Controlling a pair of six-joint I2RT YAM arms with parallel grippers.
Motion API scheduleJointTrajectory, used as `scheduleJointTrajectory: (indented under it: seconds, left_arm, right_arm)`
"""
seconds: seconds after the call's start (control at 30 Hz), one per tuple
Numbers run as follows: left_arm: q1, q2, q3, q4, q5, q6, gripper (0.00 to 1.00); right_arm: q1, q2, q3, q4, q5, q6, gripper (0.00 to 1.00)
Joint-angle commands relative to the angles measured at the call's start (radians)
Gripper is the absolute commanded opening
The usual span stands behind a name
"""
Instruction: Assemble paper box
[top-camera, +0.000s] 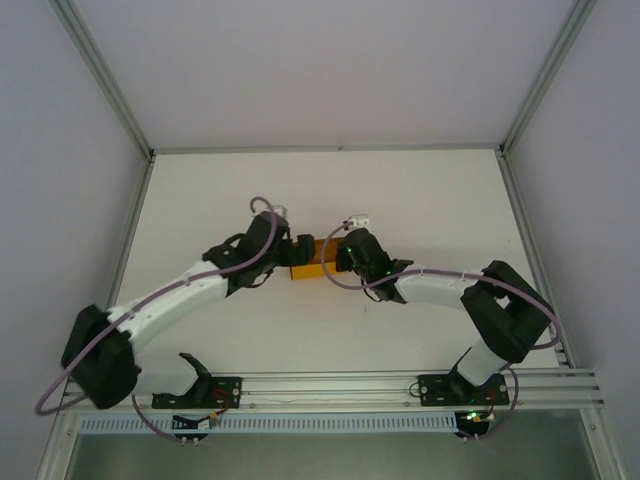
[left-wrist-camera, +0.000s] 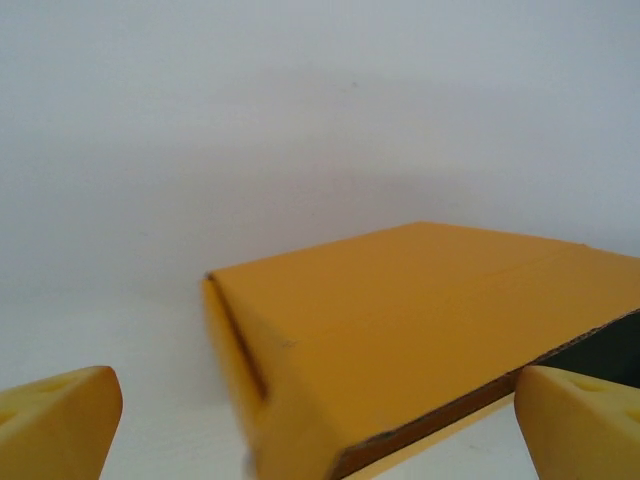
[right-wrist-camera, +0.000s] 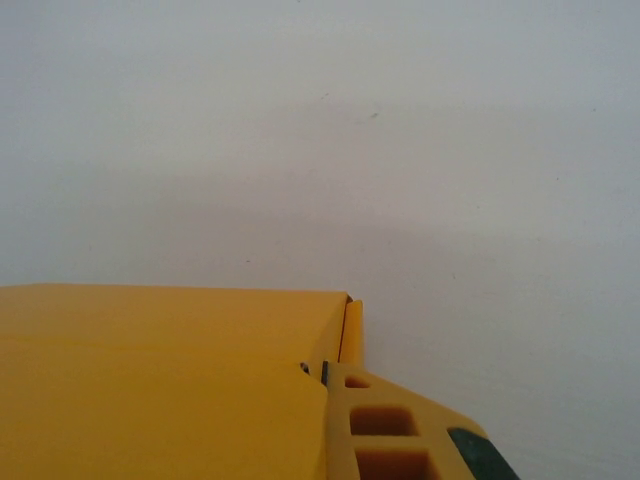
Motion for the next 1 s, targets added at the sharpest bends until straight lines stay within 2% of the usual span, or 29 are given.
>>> scheduleJointTrajectory:
  seconds: [0.0, 0.1, 0.17, 0.57, 0.77, 0.97]
  left_arm:
    - [-0.004, -0.107, -0.032, -0.192, -0.171, -0.109, 1.0]
    - [0.009, -0.146, -0.004, -0.296, -0.279, -0.154, 1.0]
    - [0.029, -0.132, 0.028, -0.314, -0.269, -0.154, 1.0]
    - [0.163, 0.176, 0.119, -0.083, 0.162, -0.136, 0.99]
    - [0.166, 0.178, 0.028, -0.02, 0.244, -0.167, 0.84]
    - [0.165, 0.154, -0.107, 0.091, 0.278, -0.244, 0.73]
  right_arm:
    - [0.015, -0.004, -0.05, 0.051, -0.019, -0.058, 0.0]
    - [0.022, 0.001, -0.082, 0.104, -0.021, -0.088, 0.0]
    - [0.027, 0.004, -0.108, 0.156, -0.026, -0.116, 0.0]
    - [0.074, 0.043, -0.157, 0.286, 0.013, -0.217, 0.05]
    - [0.105, 0.029, -0.158, 0.247, 0.078, -0.213, 0.1]
    - [0.136, -0.007, -0.177, 0.196, 0.123, -0.179, 0.15]
